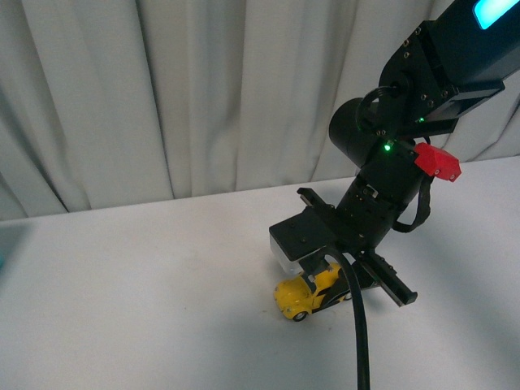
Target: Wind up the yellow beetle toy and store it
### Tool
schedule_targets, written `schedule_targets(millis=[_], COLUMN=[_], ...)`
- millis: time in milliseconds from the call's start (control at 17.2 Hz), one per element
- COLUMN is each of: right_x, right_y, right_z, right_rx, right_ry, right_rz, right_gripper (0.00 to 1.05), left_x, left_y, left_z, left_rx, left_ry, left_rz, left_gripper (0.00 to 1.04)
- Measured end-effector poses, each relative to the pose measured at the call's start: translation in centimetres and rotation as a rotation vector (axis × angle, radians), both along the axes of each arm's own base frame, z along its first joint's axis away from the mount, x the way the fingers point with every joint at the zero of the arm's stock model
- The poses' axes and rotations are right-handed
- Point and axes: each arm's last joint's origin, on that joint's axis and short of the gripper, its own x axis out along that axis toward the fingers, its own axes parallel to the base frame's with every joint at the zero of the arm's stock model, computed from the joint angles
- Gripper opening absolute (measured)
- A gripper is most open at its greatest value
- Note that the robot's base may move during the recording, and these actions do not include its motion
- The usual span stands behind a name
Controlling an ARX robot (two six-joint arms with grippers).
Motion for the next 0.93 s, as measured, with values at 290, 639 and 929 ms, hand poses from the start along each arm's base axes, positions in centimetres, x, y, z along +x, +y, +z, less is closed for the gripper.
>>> schedule_targets(millis=[290,639,929], right_x=[-0.1,-0.5,-1.1], right_y=[0.1,0.0,-1.0], right_z=[-0.1,-0.4,-0.7], right_rx=[-0.027,-0.026,0.012], right_ry=[0.000,-0.026,-0.027], right_rz=[0.002,0.000,-0.053], right_gripper=[0.42,0.42,0.42], left_x=[0.0,0.0,0.0], left_y=[0.0,0.0,0.0], left_z=[0.0,0.0,0.0], left_rx=[0.000,0.000,0.000], left_ry=[0.000,0.000,0.000], left_rz=[0.000,0.000,0.000], left_gripper=[0.98,0.98,0.98])
